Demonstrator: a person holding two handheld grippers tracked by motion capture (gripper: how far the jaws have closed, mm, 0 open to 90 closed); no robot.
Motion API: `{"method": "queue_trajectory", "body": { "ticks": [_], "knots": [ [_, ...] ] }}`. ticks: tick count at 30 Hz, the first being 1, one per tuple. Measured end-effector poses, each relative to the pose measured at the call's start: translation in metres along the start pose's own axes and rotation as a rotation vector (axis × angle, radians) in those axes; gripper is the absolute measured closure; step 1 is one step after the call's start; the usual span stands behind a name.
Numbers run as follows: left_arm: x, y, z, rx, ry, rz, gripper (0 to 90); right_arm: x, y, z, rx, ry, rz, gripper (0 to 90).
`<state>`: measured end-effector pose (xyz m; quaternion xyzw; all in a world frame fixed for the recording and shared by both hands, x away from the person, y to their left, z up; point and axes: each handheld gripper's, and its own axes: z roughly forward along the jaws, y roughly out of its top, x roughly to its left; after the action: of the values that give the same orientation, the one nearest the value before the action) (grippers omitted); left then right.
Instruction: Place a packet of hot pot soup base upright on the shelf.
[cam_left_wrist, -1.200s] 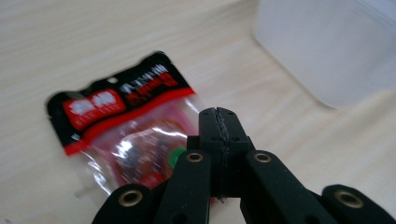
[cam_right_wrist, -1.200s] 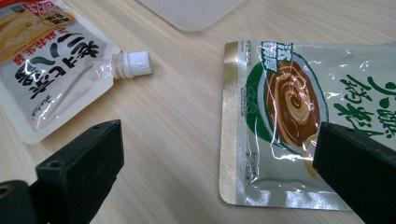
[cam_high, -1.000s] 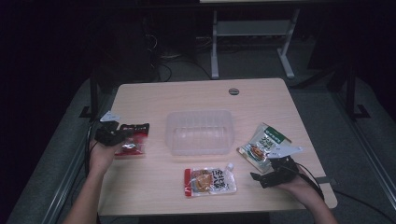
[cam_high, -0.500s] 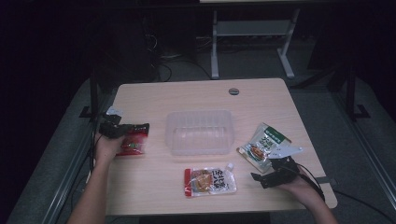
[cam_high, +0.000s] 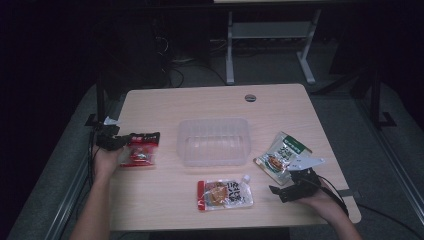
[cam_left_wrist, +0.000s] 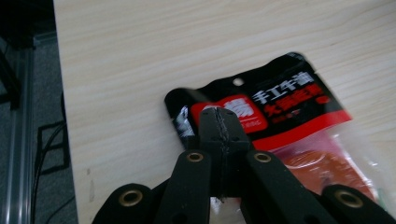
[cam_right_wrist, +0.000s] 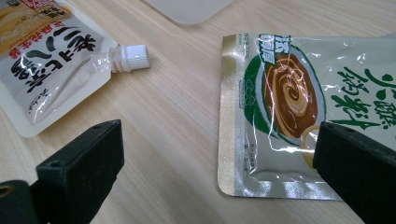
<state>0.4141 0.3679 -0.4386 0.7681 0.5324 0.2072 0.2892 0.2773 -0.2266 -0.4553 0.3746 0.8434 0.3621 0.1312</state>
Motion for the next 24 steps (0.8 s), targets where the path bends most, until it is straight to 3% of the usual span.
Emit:
{"method": "queue_trajectory", "body": {
  "ticks": [11,24],
  "knots": [
    [-0.008,0.0,0.01,0.03,-0.031,0.031,89.9,0.001,0.0,0.0,0.003,0.0,-0.001,1.7],
    [-0.027,0.006,0.015,0.03,-0.113,0.092,89.9,0.0,0.0,0.0,0.003,-0.002,-0.002,1.7]
  ]
}}
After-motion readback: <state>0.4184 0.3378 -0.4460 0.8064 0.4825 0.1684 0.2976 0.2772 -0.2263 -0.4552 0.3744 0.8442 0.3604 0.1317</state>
